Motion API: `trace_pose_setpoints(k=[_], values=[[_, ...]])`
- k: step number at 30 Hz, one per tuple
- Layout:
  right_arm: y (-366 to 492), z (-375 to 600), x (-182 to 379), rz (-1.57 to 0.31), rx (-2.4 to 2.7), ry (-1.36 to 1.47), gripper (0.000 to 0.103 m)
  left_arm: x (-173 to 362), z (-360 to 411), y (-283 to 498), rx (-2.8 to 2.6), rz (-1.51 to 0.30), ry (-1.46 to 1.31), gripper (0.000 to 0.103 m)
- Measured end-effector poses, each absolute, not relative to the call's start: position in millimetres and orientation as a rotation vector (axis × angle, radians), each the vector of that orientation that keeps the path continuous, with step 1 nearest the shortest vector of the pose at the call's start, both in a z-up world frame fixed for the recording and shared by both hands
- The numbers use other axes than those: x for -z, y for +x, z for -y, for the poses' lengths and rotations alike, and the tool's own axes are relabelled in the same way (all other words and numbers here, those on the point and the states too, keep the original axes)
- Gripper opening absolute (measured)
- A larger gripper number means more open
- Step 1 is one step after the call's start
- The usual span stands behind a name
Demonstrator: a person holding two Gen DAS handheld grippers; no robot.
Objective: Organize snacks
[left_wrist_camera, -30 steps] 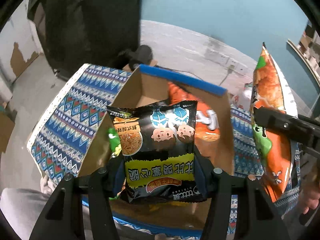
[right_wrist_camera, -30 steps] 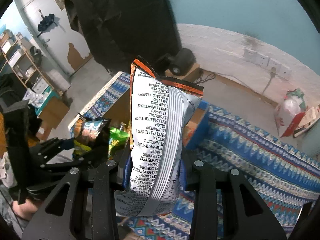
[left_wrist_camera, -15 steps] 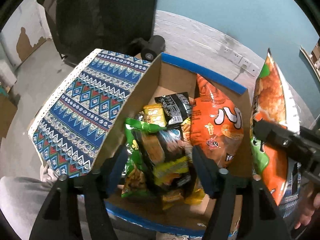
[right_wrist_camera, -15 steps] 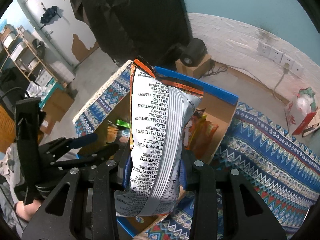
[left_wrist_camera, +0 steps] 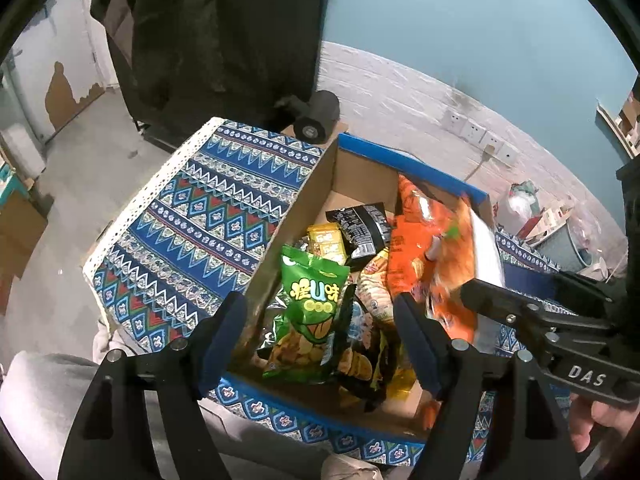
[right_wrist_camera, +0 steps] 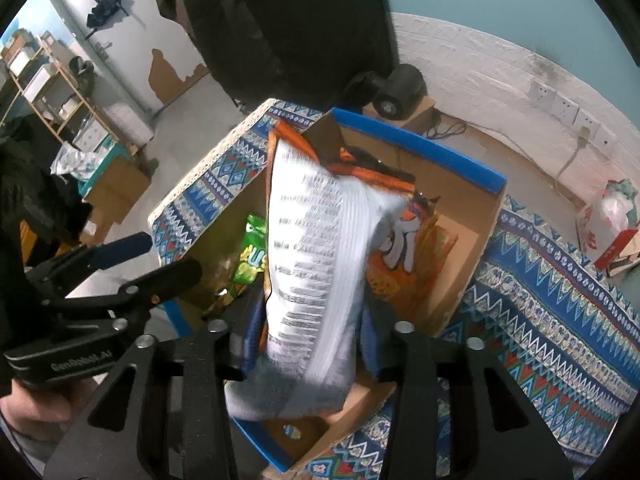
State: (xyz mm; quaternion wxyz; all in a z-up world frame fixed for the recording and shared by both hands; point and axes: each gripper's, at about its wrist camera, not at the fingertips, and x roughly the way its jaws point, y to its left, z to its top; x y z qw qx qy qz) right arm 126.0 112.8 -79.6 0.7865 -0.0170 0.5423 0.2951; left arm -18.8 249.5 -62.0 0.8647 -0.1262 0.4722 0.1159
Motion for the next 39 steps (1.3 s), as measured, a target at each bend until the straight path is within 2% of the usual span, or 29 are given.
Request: trace_pose_setpoints(k=[2, 9, 17, 20, 23, 29, 39], values=[[126, -110, 75, -1.157, -0.631, -0.031, 0.060, 60, -250, -20, -0.244, -0.984, -0.267, 0.077], [125, -91, 55, -1.108, -0.600, -0.005, 0.067, 45, -241, -27, -0.228, -0.950, -0.247, 0.079], [118, -66, 31, -1.041, -0.565, 0.017, 0.067, 26, -225, -34, -0.208, -0.906, -0.213, 0.082], [114, -58, 22, -1.019, -0.556, 0.005, 0.068, 17, -216, -36, -0.208, -0.878, -0.180, 0.087], [109, -49, 16, -0.996, -0.541, -0.002, 0.074, 11, -209, -38, -0.201, -0.861, -0.167, 0.087], [99, -32, 5, -0.961, -0.540, -0.019, 0.074, 2, -199, -42, -0.186, -0.848, -0.140, 0.088], [84, -10, -4, -0.923, -0.530, -0.040, 0.074, -10, -178, -45, -0.176, -0.816, -0.067, 0.096]])
